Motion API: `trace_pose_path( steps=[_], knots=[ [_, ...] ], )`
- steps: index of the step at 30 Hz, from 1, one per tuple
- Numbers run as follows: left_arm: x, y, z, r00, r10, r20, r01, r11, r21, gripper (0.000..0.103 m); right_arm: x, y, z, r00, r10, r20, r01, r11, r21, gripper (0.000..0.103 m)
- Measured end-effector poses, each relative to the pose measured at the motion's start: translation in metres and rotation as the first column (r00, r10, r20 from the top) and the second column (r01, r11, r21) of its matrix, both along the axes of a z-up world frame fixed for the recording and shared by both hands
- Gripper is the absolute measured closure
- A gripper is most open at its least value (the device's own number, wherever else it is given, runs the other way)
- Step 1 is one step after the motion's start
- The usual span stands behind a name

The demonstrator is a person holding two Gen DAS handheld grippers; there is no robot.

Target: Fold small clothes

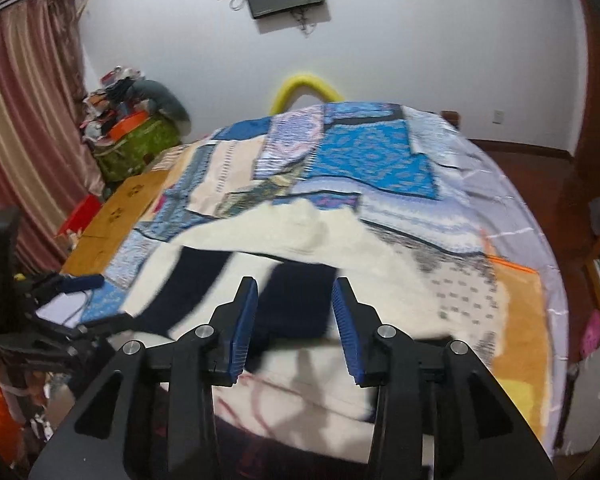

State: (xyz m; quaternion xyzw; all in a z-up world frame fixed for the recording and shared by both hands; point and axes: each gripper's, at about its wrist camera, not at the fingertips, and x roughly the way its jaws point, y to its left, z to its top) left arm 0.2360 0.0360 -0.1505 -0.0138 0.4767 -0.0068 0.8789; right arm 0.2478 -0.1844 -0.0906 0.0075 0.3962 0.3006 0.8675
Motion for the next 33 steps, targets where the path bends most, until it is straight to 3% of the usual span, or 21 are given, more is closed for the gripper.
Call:
trace_pose_path(
  steps=[6,17,25,33],
  knots=[
    [0.026,-0.047,-0.001,0.996,-0.087,-0.023,0.088,0.996,0.030,0.014,0.003,-0.042,-0.011,0.997,-0.073,-0.009,0.072,0.997,-0.039,0.059],
    [0.070,-0.109,-0.044,0.980,-0.141,-0.138,0.159,0.979,0.131,0.014,0.005,-0.072,-0.065,0.987,-0.113,-0.118,0.106,0.992,-0.069,0.050],
    [0.088,-0.104,-0.075,0.978,-0.079,-0.191,0.109,0.982,0.154,0.014,0.011,-0.076,-0.113,0.954,-0.116,-0.276,0.107,0.993,-0.049,0.050],
    [0.089,-0.062,-0.072,0.989,0.058,-0.134,-0.033,0.983,0.182,0.009,0.008,-0.078,-0.120,0.945,-0.115,-0.305,0.111,0.993,-0.033,0.048]
  ],
)
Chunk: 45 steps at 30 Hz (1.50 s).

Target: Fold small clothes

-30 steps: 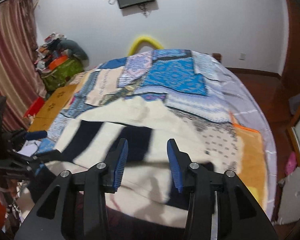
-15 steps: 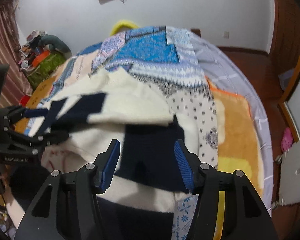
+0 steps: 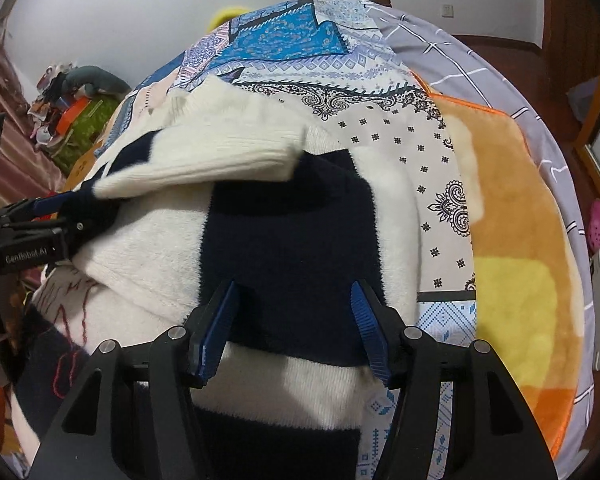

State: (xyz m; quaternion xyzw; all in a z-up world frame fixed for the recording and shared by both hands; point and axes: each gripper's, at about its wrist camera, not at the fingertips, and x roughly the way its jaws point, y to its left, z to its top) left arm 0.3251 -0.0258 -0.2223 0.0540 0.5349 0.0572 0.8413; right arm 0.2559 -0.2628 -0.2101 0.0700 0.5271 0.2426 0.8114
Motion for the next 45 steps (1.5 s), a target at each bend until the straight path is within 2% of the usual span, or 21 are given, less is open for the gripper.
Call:
trace_pose_path(
  steps=[11,16,21,24,27,31,36,40,42,45],
  knots=[
    [-0.029,0.049,0.013,0.992,0.110,0.054,-0.108,0.993,-0.046,0.008,-0.002,0.004,0.004,1.000,0.002,0.008,-0.002,0.999,-0.035,0.047],
    [-0.044,0.075,0.011,0.988,0.149,0.041,-0.145,0.986,-0.080,0.007,-0.003,0.006,0.006,1.000,-0.002,0.009,0.002,0.999,-0.049,0.047],
    [-0.053,0.096,0.012,0.977,0.208,0.052,-0.204,0.976,-0.071,0.008,-0.004,0.007,0.009,1.000,-0.005,0.013,0.006,0.998,-0.066,0.047],
    [-0.057,0.112,0.011,0.965,0.256,0.056,-0.256,0.967,-0.006,0.008,-0.004,0.008,0.010,1.000,-0.004,0.016,0.005,0.997,-0.080,0.047],
    [-0.063,0.127,0.008,0.964,0.263,0.033,-0.263,0.965,0.005,0.008,-0.005,0.008,0.013,1.000,-0.004,0.020,0.006,0.996,-0.088,0.047],
    [-0.076,0.144,0.011,0.963,0.265,0.042,-0.266,0.964,0.014,0.008,-0.006,0.008,0.018,0.999,-0.006,0.031,0.009,0.996,-0.085,0.047],
    [-0.092,0.170,0.021,0.956,0.289,0.047,-0.285,0.955,-0.078,0.008,-0.006,0.008,0.031,0.997,-0.020,0.070,0.025,0.997,-0.072,0.047],
    [-0.094,0.173,0.027,0.961,0.272,0.045,-0.263,0.954,-0.140,0.008,-0.007,0.010,0.043,0.993,-0.024,0.113,0.033,0.996,-0.078,0.045],
    [-0.092,0.173,0.026,0.966,0.257,0.024,-0.247,0.946,-0.209,0.008,-0.007,0.011,0.049,0.991,-0.024,0.134,0.035,0.997,-0.074,0.039],
    [-0.088,0.168,0.018,0.970,0.245,-0.011,-0.236,0.924,-0.302,0.008,-0.010,0.013,0.058,0.987,-0.026,0.158,0.036,0.997,-0.062,0.037]
  ],
)
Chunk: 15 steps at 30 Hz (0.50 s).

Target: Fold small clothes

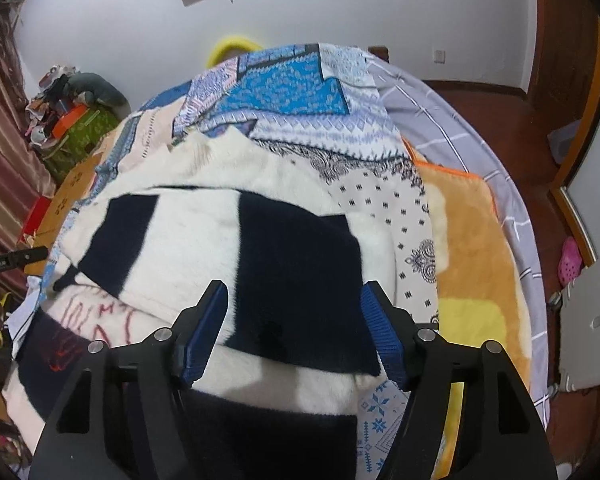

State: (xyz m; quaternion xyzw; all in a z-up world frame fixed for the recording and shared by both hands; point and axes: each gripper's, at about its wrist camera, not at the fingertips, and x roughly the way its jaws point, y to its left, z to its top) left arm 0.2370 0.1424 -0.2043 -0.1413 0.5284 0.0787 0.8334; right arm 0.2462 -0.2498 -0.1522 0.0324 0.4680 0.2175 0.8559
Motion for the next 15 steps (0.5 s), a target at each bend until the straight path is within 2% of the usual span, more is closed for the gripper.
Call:
trace_pose_path(
  steps=[7,10,13,15],
  knots=[
    [0.013,-0.009,-0.024,0.999,-0.002,-0.039,-0.005,0.983,-0.185,0.009,-0.003,0.007,0.010,1.000,0.013,0.027,-0.013,1.000,0.000,0.029],
    [0.018,-0.010,-0.028,0.999,0.006,-0.040,-0.016,0.964,-0.267,0.009,-0.003,0.008,0.011,1.000,0.006,0.031,-0.006,1.000,0.000,0.026],
    [0.025,-0.005,-0.034,0.998,0.026,-0.053,-0.044,0.929,-0.369,0.009,-0.002,0.006,0.010,1.000,-0.003,0.028,0.002,1.000,0.008,0.025],
    [0.033,-0.003,-0.039,0.998,0.017,-0.067,-0.042,0.919,-0.391,0.009,-0.001,0.005,0.009,1.000,-0.005,0.023,0.005,1.000,0.010,0.025]
  ],
)
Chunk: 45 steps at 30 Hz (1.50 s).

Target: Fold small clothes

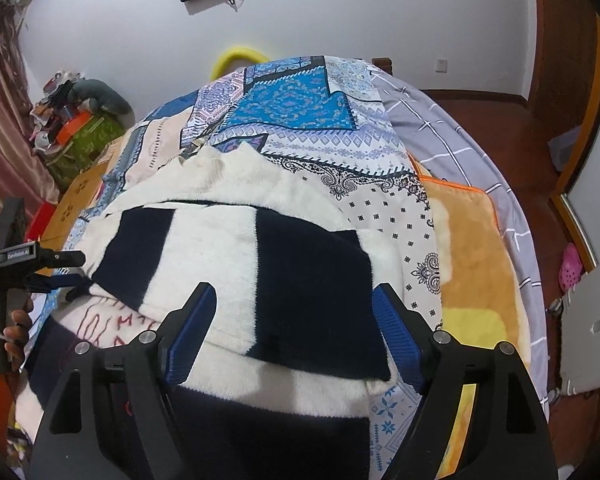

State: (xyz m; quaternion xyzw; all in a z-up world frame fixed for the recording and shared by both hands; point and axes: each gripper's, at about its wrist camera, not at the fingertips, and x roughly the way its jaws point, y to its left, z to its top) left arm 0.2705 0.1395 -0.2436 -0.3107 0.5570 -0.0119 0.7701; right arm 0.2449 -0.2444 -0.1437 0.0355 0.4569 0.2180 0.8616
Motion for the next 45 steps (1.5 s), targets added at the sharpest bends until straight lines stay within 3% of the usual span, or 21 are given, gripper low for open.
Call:
trace_pose_path(
  steps=[5,10,12,18,22,26,29,38,45],
  knots=[
    [0.009,0.013,-0.003,0.999,0.049,0.013,-0.049,0.999,-0.022,0.018,-0.001,-0.005,-0.002,1.000,-0.002,-0.004,0.001,1.000,-0.010,0.025],
    [0.014,0.018,0.002,0.994,0.108,0.007,-0.108,0.988,0.107,0.077,0.002,-0.014,0.000,1.000,-0.029,-0.006,0.028,0.999,-0.018,0.025],
    [0.013,0.017,0.005,0.994,0.107,0.026,-0.109,0.985,0.131,0.093,0.001,-0.018,0.002,0.999,-0.038,0.002,0.038,0.999,-0.017,0.025],
    [0.002,0.011,0.034,0.987,0.096,0.128,-0.124,0.965,0.233,0.096,-0.001,-0.024,0.010,0.998,-0.048,0.026,0.049,0.998,-0.034,0.025],
    [-0.008,0.008,0.072,0.968,0.075,0.239,-0.140,0.954,0.267,0.096,-0.003,-0.025,0.009,0.999,-0.048,0.021,0.049,0.998,-0.039,0.025],
    [-0.018,0.004,0.107,0.943,0.042,0.330,-0.164,0.922,0.352,0.096,-0.005,-0.023,0.005,0.999,-0.040,0.009,0.040,0.998,-0.040,0.025],
    [-0.022,0.005,0.116,0.932,0.031,0.360,-0.179,0.905,0.386,0.096,-0.006,-0.020,0.001,0.999,-0.033,-0.001,0.033,0.999,-0.034,0.025],
    [-0.028,0.020,0.059,0.978,0.028,0.205,-0.110,0.908,0.404,0.096,-0.010,-0.007,-0.011,0.999,0.005,-0.042,-0.006,1.000,-0.023,0.025],
    [-0.033,0.024,0.023,0.994,0.020,0.104,-0.060,0.916,0.396,0.092,-0.013,0.000,-0.021,0.997,0.019,-0.076,-0.021,0.999,-0.030,0.025]
  ],
)
